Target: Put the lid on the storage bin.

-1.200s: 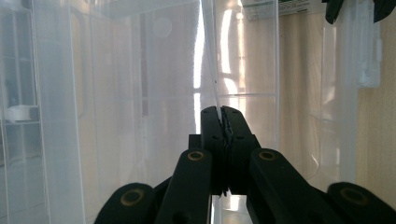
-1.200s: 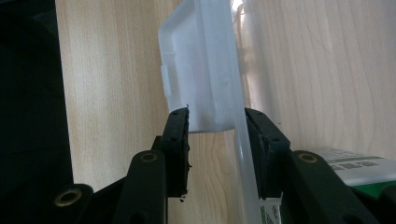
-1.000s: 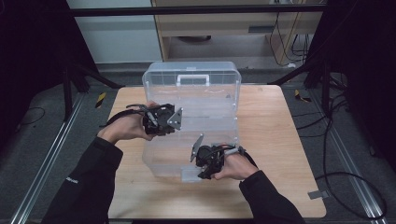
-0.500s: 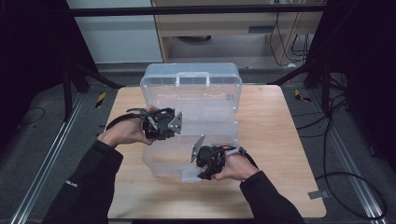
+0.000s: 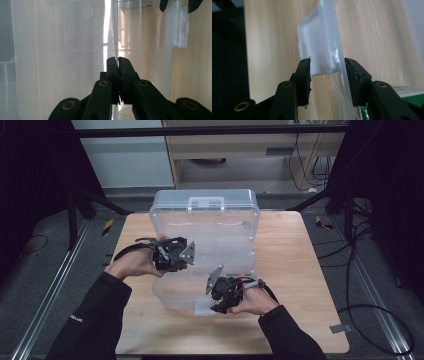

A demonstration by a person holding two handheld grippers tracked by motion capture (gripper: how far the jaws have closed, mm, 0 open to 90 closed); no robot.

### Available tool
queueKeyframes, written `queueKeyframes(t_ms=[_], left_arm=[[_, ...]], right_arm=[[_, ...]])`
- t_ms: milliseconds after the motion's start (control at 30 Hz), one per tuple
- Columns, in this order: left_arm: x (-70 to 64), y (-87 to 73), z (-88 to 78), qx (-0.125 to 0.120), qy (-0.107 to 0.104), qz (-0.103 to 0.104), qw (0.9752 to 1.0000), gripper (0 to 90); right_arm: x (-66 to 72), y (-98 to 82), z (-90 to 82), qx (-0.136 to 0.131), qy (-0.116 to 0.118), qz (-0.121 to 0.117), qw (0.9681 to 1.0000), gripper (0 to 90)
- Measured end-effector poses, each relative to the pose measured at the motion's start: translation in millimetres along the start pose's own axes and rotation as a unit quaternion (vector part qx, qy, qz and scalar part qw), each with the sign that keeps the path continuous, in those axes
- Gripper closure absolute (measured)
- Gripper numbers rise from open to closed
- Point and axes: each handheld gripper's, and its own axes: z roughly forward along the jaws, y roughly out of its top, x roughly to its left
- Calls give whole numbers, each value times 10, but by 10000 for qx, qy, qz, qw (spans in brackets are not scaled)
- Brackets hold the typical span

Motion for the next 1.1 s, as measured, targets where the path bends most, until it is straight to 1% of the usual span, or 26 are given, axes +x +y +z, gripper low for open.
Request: queueKeyframes(t_ms=[67, 100, 133, 167, 200, 233, 267, 367, 467, 500, 533, 567, 633, 700, 733, 767, 800, 833, 867, 900, 933, 967, 1000, 1033, 1067, 1100], left_arm=[[2, 7, 0, 28, 5, 25, 10000, 873], [12, 8, 0, 31, 18, 70, 10000, 872], [12, 8, 0, 31, 18, 70, 10000, 872], [2, 2, 3, 21, -10, -17, 10000, 872], [4, -2, 6, -4, -17, -31, 10000, 872], [7, -1, 4, 10, -34, -38, 10000, 871], [15, 1, 4, 5, -24, 8, 10000, 871], [21, 3, 4, 7, -28, 14, 10000, 870], [21, 7, 5, 19, -29, 3, 10000, 869], [22, 8, 5, 21, -33, -1, 10000, 870], [22, 10, 8, 10, -30, -8, 10000, 870], [23, 15, 6, 38, -37, -5, 10000, 870], [22, 19, 7, 48, -38, -9, 10000, 869], [22, 20, 6, 59, -38, -14, 10000, 869], [20, 20, 6, 63, -39, -17, 10000, 870], [19, 24, 7, 79, -42, -17, 10000, 869], [19, 24, 7, 79, -42, -17, 10000, 869], [18, 26, 8, 83, -43, -15, 10000, 869], [12, 27, 9, 89, -56, -54, 9999, 869], [11, 28, 9, 91, -57, -55, 9999, 869], [11, 28, 10, 92, -58, -52, 9999, 869], [10, 28, 10, 92, -60, -55, 9999, 869], [9, 27, 10, 91, -60, -55, 9999, 869], [9, 27, 11, 91, -63, -56, 9999, 869], [8, 27, 11, 89, -63, -58, 9999, 869], [8, 28, 12, 90, -68, -56, 9999, 869]], right_arm=[[5, -7, -46, -115, -19, 14, 9999, 578], [11, -23, -91, -224, -43, 37, 9997, 586], [11, -23, -91, -224, -43, 37, 9997, 586], [10, -35, -119, -339, -80, 39, 9994, 594], [6, -48, -154, -444, -51, 81, 9990, 601], [5, -62, -189, -542, -69, 105, 9985, 607], [16, -77, -224, -632, -120, 143, 9978, 619], [18, -135, -330, -814, -193, 176, 9963, 683], [10, -218, -405, -1026, -228, 353, 9938, 765], [4, -238, -420, -1051, -239, 363, 9935, 785], [6, -261, -436, -1086, -233, 434, 9929, 804], [13, -301, -468, -1151, -256, 512, 9917, 846], [10, -321, -484, -1179, -260, 514, 9914, 867], [11, -357, -517, -1282, -281, 597, 9896, 899], [11, -374, -535, -1325, -337, 615, 9887, 900], [18, -404, -562, -1430, -404, 659, 9867, 900], [18, -404, -562, -1430, -404, 659, 9867, 900], [21, -426, -589, -1464, -437, 719, 9856, 900], [21, -426, -589, -1464, -437, 719, 9856, 900], [13, -449, -633, -1574, -512, 753, 9833, 900], [13, -449, -633, -1574, -512, 753, 9833, 900], [3, -462, -661, -1664, -527, 782, 9815, 900], [-2, -474, -692, -1768, -619, 804, 9790, 900], [-13, -484, -725, -1869, -644, 849, 9766, 900], [-19, -496, -760, -1975, -696, 901, 9737, 900], [-38, -523, -826, -2181, -753, 977, 9681, 900]])
